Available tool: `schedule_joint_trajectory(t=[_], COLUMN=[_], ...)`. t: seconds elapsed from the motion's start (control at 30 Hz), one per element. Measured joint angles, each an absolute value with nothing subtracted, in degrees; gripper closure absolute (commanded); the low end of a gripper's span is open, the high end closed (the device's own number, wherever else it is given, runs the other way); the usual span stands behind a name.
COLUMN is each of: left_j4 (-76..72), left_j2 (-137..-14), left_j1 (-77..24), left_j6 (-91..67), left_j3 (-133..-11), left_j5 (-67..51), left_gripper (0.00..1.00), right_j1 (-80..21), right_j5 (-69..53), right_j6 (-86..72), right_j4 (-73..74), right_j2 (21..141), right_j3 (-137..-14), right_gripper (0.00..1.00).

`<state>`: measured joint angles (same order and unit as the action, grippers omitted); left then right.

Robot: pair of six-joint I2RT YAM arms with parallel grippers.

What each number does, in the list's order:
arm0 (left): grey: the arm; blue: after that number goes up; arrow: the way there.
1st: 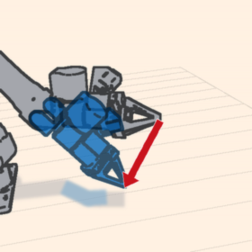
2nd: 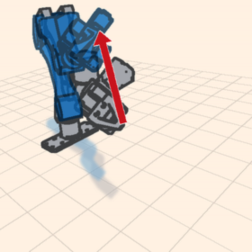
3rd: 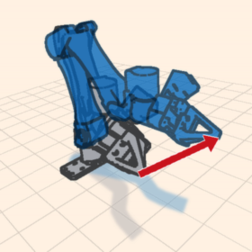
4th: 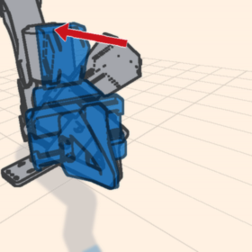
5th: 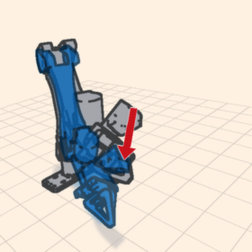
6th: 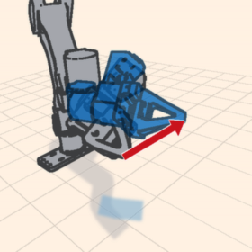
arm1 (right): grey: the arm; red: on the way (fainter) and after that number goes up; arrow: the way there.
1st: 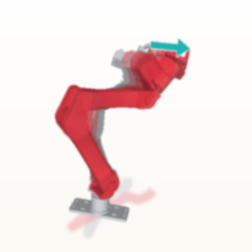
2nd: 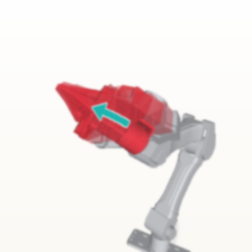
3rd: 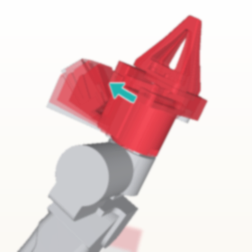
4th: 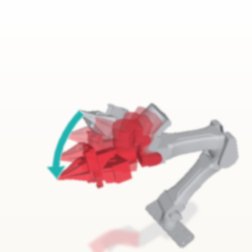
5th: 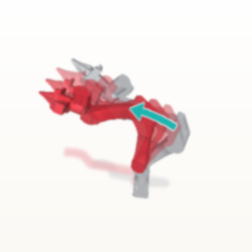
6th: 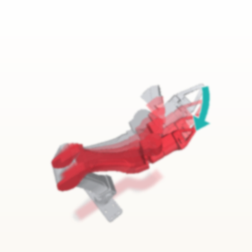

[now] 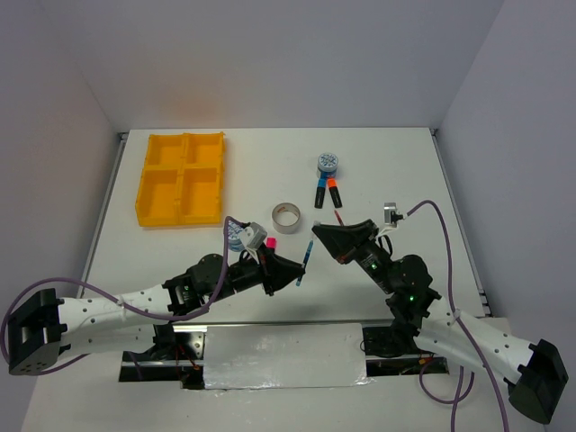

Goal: Sort the stationery into containers
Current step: Close the pen cap on the pen.

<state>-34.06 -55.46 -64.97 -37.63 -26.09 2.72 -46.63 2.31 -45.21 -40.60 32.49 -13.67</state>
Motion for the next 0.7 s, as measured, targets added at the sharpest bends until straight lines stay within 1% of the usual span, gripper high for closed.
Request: schedule_joint_trajectory(t=[0.7], left_j4=[-34.1], left_j2=[-55.8], left_j1=[-65.0], left_j6=[-37.2], left_j3=[-26.6], left_j5=[3.7], left_gripper=[1.00], right_j1=[-47.1], right_j5=[0.6], right_j6=[-46.6], right_j4=[-43.9], right_j2=[33.5], right_j3=[-11.9], right_gripper=[1.00])
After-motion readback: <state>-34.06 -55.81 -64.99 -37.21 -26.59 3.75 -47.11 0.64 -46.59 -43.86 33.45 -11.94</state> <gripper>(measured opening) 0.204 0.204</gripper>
